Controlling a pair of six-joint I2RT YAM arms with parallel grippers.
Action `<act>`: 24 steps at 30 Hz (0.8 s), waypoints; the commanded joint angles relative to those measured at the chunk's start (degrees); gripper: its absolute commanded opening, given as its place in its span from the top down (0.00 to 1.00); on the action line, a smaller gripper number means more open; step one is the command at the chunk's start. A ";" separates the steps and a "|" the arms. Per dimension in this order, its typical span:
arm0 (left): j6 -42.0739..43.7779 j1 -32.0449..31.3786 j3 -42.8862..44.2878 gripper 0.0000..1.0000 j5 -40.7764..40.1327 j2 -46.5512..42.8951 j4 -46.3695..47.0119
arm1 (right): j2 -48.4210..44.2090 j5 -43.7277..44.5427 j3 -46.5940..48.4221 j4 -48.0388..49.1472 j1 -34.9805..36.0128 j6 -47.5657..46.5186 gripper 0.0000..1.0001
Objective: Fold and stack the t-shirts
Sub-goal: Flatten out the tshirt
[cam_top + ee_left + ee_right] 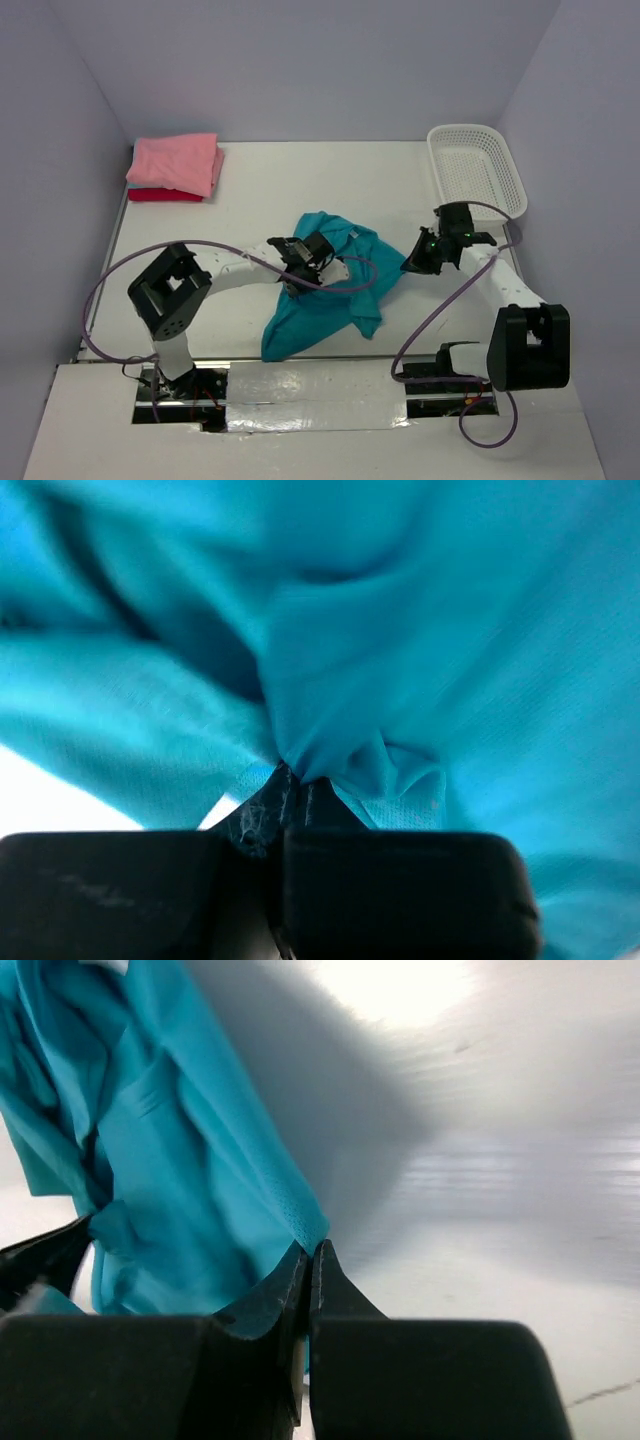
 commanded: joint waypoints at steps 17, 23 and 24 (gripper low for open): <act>-1.60 50.19 20.73 1.00 45.67 -13.66 -25.35 | -12.73 -2.53 4.71 -9.10 -6.91 -9.01 1.00; 8.33 50.91 25.11 0.98 53.83 -16.90 -34.84 | -20.29 -9.92 7.23 -10.86 -4.80 -6.91 1.00; 8.43 50.91 25.47 0.95 54.80 -17.70 -34.06 | -20.74 -10.62 8.12 -10.86 -4.63 -6.38 1.00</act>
